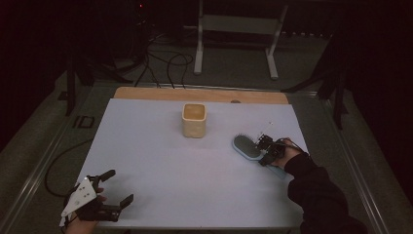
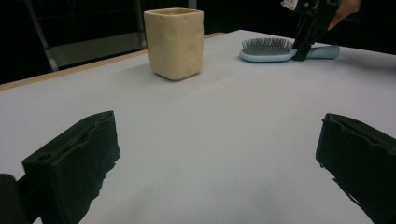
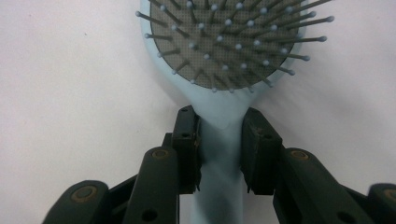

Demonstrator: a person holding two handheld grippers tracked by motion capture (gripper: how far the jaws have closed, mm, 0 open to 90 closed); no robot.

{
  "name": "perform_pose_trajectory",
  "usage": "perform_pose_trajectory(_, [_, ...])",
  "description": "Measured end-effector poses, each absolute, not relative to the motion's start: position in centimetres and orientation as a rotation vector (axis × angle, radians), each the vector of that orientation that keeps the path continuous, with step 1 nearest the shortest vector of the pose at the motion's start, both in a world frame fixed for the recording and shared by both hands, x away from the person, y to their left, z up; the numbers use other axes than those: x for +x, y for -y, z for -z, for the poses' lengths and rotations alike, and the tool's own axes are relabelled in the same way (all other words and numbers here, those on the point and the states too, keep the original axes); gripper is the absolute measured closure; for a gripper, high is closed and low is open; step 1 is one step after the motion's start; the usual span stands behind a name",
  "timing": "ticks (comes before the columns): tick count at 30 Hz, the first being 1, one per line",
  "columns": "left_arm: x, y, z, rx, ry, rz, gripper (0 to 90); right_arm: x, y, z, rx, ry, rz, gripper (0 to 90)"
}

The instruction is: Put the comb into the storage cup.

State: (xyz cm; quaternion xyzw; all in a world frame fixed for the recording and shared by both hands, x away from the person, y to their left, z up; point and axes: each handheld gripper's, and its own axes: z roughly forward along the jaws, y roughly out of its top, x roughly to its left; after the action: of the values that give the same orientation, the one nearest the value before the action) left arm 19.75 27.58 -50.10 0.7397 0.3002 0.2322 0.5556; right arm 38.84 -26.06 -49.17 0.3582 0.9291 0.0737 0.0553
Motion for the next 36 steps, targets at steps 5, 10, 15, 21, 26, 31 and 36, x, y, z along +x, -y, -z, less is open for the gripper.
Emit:
perform_pose_trajectory(5, [19.8, -27.6, 50.1, 1.746, -0.712, -0.545, 0.0, 38.4, 26.3, 49.2, 1.082, -2.79, -0.27, 70.2])
perform_pose_trajectory(10, [19.8, -27.6, 50.1, 1.746, -0.714, -0.547, 0.0, 38.1, 26.7, 49.2, 1.087, -2.77, -0.317, 70.3])
perform_pose_trajectory(15, [19.8, -27.7, 50.1, 1.743, -0.718, -0.545, 0.0, 37.7, 27.0, 49.2, 1.102, -2.751, -0.391, 70.3])
perform_pose_trajectory(21, [19.8, -27.6, 50.1, 1.746, -0.716, -0.545, 0.0, 37.0, 26.8, 48.7, 1.123, -2.696, -0.523, 70.3])
perform_pose_trajectory(26, [19.8, -27.6, 50.2, 1.751, -0.716, -0.554, 0.0, 36.7, 26.7, 48.4, 1.138, -2.659, -0.638, 70.3])
perform_pose_trajectory(31, [19.8, -27.6, 50.2, 1.75, -0.719, -0.545, 0.0, 36.5, 26.3, 48.1, 1.141, -2.633, -0.727, 70.2])
perform_pose_trajectory(36, [19.8, -27.6, 50.2, 1.75, -0.72, -0.545, 0.0, 36.4, 25.9, 47.7, 1.135, -2.602, -0.788, 70.3])
